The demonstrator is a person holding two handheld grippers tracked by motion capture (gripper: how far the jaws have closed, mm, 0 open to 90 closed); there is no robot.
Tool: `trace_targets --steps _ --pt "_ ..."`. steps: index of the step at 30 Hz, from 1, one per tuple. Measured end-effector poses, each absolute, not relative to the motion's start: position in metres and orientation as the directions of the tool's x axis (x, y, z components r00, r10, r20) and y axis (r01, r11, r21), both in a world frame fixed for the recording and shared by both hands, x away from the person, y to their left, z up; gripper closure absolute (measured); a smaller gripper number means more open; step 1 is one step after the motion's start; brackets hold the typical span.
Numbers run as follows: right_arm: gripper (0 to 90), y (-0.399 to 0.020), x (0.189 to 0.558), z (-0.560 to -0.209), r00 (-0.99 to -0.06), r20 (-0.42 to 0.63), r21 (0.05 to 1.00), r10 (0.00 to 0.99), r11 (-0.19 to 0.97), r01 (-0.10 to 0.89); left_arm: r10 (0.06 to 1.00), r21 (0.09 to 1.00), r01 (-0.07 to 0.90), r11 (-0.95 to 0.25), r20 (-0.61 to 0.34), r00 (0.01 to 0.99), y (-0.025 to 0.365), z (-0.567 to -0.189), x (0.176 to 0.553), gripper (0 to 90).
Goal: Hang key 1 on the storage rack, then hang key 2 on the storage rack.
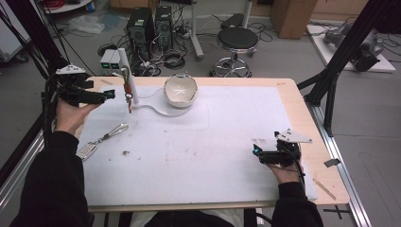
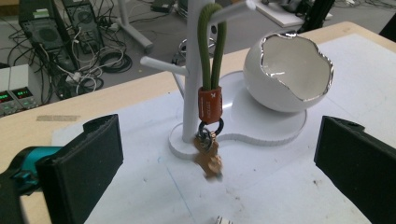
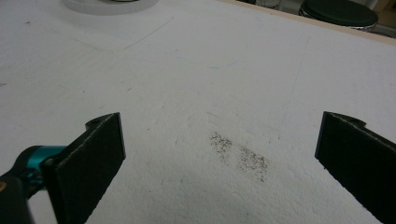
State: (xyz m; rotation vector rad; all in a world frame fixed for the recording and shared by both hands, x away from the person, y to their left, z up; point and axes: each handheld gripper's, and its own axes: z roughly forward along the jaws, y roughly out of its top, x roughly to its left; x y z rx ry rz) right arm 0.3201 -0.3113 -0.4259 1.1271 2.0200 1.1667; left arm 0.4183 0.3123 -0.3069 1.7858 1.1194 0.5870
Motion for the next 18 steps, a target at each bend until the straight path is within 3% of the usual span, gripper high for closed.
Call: trace_targets --steps 18 --pt "0.6 -0.311 0.32 -0.426 -0.503 -0.05 0.876 0.863 0.28 0.393 0.844 0.829 0.5 -0.252 -0.064 0.532 0.315 -0.343 0.419 1.7"
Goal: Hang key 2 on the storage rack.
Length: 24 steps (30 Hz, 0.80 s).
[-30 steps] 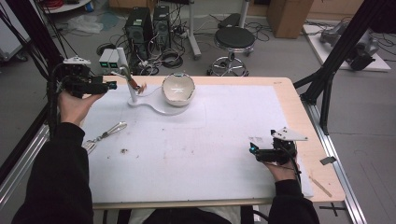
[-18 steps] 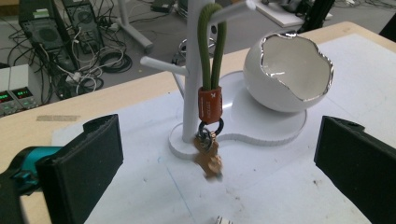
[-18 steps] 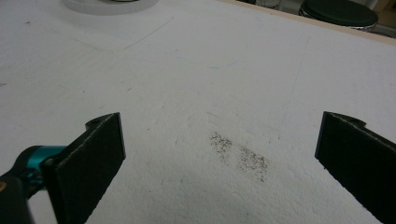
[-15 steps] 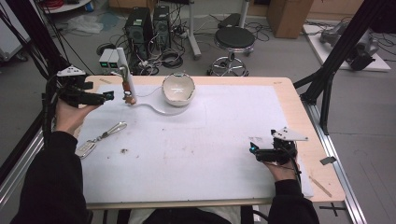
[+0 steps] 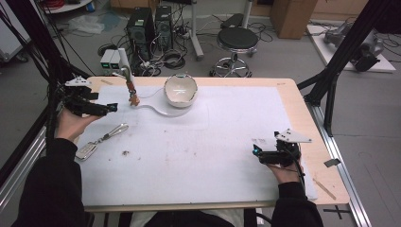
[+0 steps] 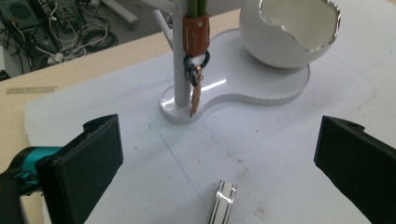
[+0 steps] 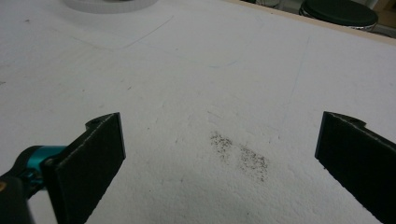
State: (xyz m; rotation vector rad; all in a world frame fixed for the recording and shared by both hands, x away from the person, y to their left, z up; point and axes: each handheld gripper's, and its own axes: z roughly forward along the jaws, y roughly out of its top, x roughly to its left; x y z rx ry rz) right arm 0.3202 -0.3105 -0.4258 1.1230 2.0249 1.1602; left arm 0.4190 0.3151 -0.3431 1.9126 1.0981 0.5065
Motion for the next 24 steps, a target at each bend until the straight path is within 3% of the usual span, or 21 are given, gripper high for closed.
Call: trace_targets --steps 24 --pt "0.6 -0.31 0.32 -0.426 -0.506 -0.06 0.87 0.86 0.293 0.395 0.821 0.697 0.62 -0.36 -0.079 0.566 0.306 -0.384 0.433 1.7"
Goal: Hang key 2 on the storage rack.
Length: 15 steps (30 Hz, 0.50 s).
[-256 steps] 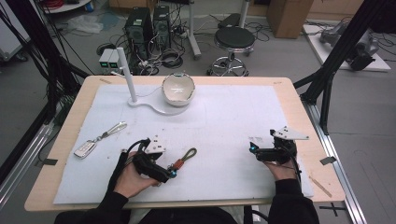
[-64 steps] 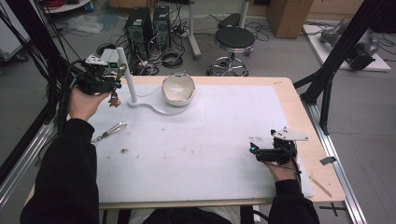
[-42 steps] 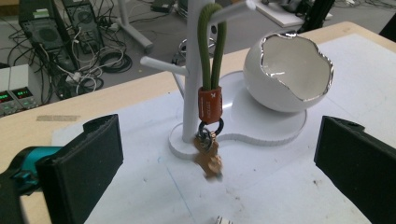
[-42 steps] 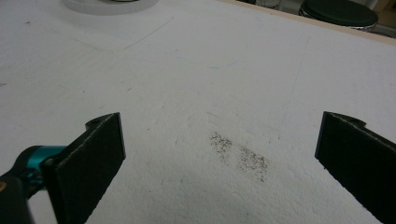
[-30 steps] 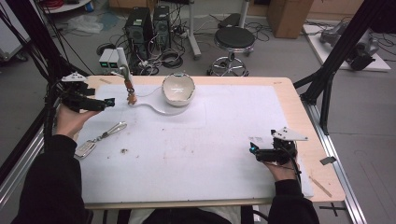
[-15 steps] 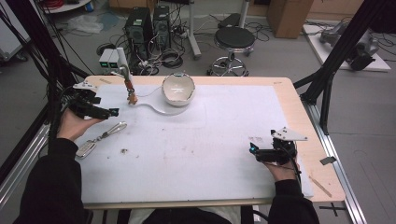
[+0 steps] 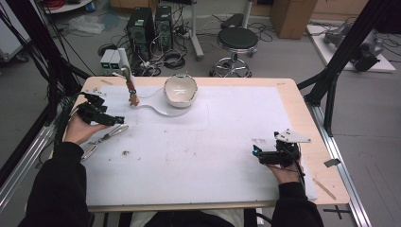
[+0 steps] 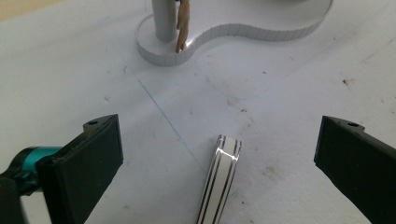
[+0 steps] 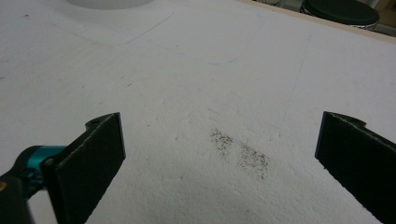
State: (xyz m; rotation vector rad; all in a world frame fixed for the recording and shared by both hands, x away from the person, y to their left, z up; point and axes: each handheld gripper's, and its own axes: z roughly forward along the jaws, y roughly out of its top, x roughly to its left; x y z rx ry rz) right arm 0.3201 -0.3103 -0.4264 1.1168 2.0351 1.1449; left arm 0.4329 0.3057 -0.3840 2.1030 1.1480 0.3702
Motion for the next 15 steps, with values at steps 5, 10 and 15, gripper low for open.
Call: trace_targets --steps 5,10,15 --pt "0.6 -0.311 0.32 -0.427 -0.505 -0.056 0.869 0.861 0.292 0.4 0.798 0.654 0.648 -0.391 -0.109 0.592 0.299 -0.394 0.436 1.7" --pt "0.6 -0.311 0.32 -0.427 -0.505 -0.058 0.868 0.861 0.293 0.401 0.785 0.617 0.664 -0.423 -0.117 0.609 0.292 -0.403 0.441 1.7" --pt "0.6 -0.312 0.319 -0.427 -0.503 -0.064 0.869 0.862 0.296 0.397 0.772 0.566 0.684 -0.46 -0.124 0.623 0.288 -0.412 0.444 19.1"
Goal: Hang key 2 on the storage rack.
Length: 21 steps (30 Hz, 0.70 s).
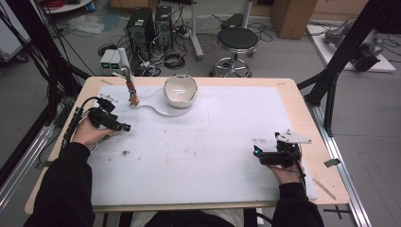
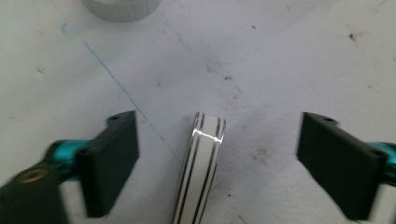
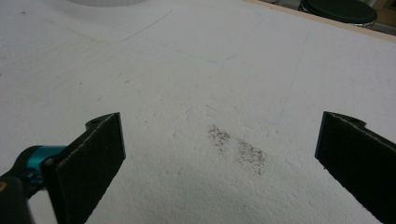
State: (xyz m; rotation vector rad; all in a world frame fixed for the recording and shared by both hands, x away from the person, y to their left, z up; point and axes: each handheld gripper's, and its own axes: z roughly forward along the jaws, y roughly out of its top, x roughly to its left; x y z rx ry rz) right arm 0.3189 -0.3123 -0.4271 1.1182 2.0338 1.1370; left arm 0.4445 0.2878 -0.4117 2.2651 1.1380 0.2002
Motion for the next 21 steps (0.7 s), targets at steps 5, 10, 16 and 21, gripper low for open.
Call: trace_targets --steps 5,10,16,21 --pt "0.6 -0.3126 0.3177 -0.4269 -0.501 -0.067 0.866 0.863 0.3 0.4 0.781 0.546 0.683 -0.486 -0.079 0.619 0.2823 -0.4152 0.444 32.1" --pt "0.6 -0.3124 0.3173 -0.4271 -0.509 -0.066 0.869 0.858 0.301 0.394 0.762 0.544 0.659 -0.519 -0.056 0.645 0.2789 -0.4139 0.4412 43.4" --pt "0.6 -0.3122 0.317 -0.4267 -0.513 -0.069 0.87 0.855 0.304 0.39 0.758 0.518 0.661 -0.543 -0.037 0.652 0.2792 -0.4167 0.4412 60.5" --pt "0.6 -0.312 0.3166 -0.4266 -0.512 -0.067 0.868 0.856 0.303 0.394 0.726 0.526 0.62 -0.582 -0.008 0.687 0.278 -0.4159 0.4384 73.9"
